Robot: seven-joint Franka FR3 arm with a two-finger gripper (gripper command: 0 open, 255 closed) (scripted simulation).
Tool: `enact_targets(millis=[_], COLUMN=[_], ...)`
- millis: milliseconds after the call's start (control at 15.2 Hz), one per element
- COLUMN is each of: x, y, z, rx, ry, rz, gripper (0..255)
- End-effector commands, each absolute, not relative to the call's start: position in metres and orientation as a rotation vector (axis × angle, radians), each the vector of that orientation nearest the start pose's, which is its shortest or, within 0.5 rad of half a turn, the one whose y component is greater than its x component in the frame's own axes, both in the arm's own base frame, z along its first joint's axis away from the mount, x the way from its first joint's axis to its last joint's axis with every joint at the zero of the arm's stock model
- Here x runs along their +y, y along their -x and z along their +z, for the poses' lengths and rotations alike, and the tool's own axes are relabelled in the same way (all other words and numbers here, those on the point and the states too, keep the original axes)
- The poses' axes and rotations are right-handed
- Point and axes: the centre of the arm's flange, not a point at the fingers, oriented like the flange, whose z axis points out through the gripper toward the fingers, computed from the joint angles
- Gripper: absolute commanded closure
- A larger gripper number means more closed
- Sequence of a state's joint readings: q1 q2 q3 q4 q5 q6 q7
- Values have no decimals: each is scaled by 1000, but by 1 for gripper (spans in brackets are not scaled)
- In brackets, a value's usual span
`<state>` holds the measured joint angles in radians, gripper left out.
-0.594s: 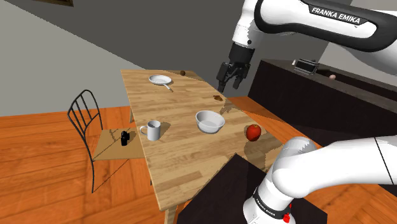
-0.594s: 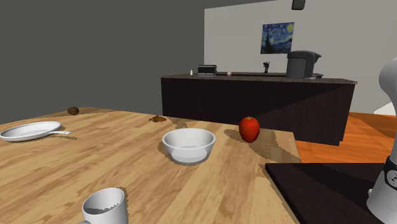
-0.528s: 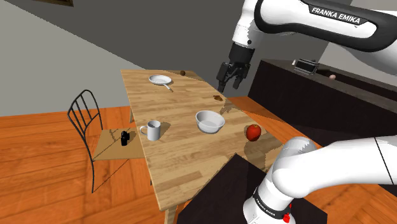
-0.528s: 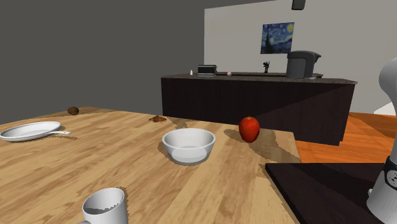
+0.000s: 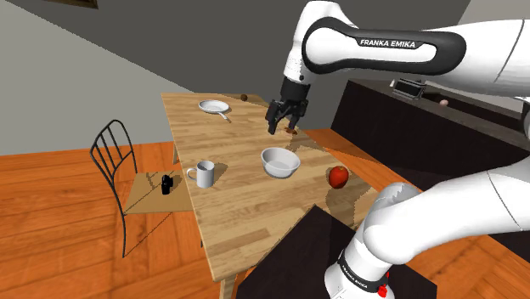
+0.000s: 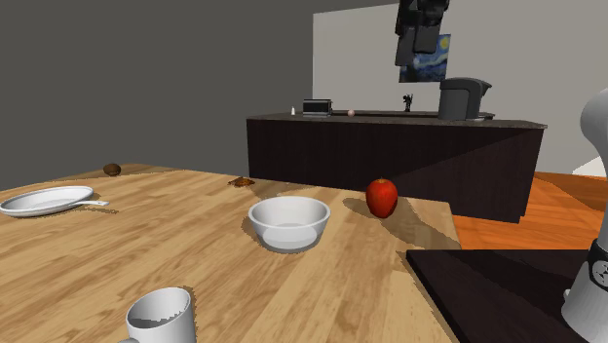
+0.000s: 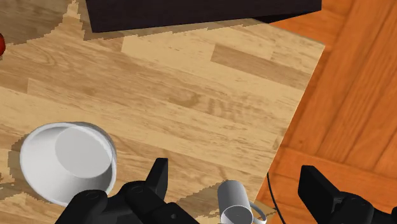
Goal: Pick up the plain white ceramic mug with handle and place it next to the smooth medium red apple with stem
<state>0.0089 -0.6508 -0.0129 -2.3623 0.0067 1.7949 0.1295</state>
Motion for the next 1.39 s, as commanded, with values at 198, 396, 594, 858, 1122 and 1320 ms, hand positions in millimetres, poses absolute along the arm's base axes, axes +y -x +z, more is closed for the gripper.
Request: enact_targets(millis=[198,396,594,858,1122,1320], x=[-2,-2,-1,0,0,0], y=[-405,-432,-459,-495,-531,-559], z=[512,483,455,418,381,354], rx=[207,208,209,210,211,212], ry=[3112,3112,3112,3112,3112,3111], rz=[-152,-164,-176,-192,-208,-220], gripper=[0,0,0,0,0,0])
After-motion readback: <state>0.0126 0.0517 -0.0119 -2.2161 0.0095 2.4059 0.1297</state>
